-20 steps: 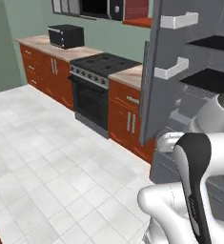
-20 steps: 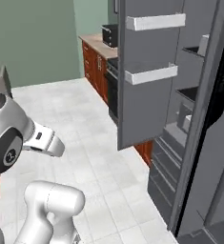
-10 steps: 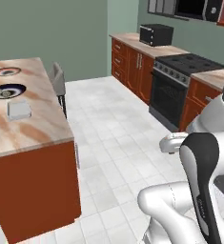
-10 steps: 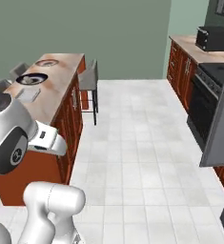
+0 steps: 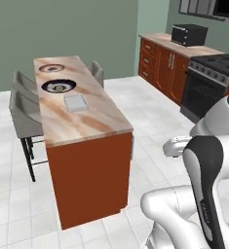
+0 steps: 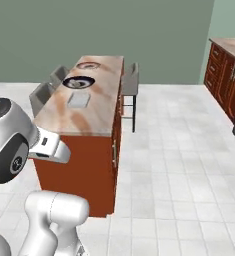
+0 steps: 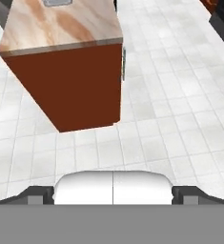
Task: Place two dumplings into each of the tupperware containers and then place the containers in the fridge.
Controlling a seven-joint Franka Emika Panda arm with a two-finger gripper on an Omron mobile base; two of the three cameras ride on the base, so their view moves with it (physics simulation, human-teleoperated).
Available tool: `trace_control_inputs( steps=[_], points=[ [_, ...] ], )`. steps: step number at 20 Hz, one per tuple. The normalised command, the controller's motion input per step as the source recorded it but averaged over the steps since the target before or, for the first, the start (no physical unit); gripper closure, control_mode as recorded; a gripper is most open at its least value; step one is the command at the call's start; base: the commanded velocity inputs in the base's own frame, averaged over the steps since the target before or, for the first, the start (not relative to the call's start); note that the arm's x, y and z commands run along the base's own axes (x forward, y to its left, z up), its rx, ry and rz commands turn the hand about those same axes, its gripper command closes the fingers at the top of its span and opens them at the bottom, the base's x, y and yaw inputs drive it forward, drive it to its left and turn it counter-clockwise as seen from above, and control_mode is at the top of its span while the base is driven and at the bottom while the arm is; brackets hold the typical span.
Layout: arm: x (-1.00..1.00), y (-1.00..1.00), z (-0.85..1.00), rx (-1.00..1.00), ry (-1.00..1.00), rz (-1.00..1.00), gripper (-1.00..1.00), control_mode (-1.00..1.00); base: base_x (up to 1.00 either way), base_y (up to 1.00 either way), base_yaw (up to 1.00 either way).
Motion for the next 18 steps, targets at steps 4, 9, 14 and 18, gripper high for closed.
trace_control_inputs(
  steps=[4, 9, 14, 18],
  points=[
    [0.0, 0.0, 0.0, 0.0, 0.0, 0.0, -1.0, 1.0, 0.68, 1.0, -0.03],
    [0.0, 0.0, 0.0, 0.0, 0.0, 0.0, -1.0, 1.0, 0.97, 1.0, -0.2],
    [0.0, 0.0, 0.0, 0.0, 0.0, 0.0, -1.0, 1.0, -0.25, 0.83, -0.58],
    [0.0, 0.0, 0.0, 0.0, 0.0, 0.0, -1.0, 1.0, -0.81, 0.3, -0.85]
  ],
)
